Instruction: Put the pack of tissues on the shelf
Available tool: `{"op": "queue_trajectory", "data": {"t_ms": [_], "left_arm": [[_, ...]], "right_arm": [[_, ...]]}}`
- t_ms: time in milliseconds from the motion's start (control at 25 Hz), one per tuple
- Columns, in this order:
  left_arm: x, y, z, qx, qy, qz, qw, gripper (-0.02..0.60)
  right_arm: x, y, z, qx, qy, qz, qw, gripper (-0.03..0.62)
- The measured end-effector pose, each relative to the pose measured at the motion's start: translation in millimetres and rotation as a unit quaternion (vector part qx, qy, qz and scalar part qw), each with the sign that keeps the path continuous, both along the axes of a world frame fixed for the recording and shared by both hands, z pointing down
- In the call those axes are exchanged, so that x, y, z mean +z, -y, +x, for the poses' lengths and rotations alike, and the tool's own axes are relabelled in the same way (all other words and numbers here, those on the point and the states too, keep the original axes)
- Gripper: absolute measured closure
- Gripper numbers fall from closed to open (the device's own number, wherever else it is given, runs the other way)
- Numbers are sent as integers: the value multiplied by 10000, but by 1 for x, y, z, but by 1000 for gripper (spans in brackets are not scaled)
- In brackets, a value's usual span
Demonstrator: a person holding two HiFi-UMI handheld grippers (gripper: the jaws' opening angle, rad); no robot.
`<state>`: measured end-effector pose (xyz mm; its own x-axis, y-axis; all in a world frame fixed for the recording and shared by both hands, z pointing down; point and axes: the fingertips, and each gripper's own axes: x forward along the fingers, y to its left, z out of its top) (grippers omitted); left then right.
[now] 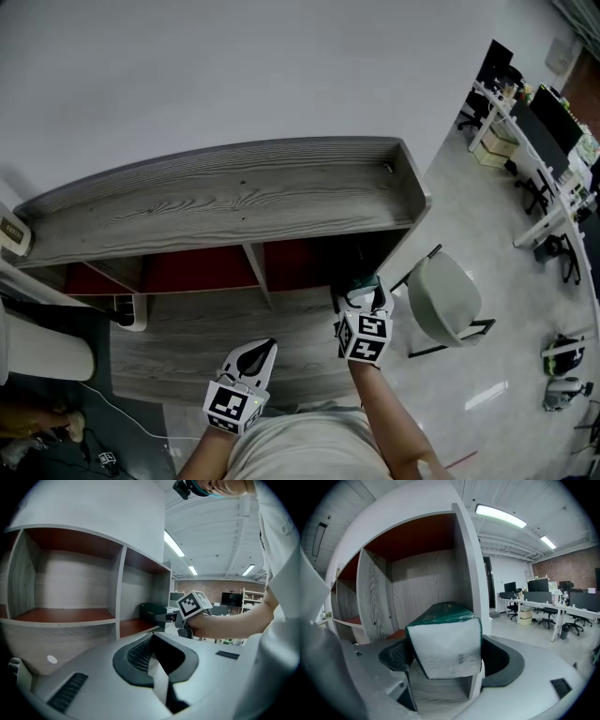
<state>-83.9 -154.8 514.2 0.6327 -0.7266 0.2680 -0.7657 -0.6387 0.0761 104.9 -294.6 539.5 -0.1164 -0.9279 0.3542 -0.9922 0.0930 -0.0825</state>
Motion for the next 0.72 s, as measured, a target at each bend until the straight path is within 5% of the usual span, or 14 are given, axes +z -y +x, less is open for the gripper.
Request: {"op": "queue_trajectory", "data": {"t_ms": [360,720], "left_arm": [[-1,-4,-7,-183,7,-5,9998,566],[-4,-10,19,102,-56,48,9999,566]], "right_arm": [[1,2,-4,-146,60,-25,9999,168],[-10,-34,-9,-634,396,99,9972,145]]}}
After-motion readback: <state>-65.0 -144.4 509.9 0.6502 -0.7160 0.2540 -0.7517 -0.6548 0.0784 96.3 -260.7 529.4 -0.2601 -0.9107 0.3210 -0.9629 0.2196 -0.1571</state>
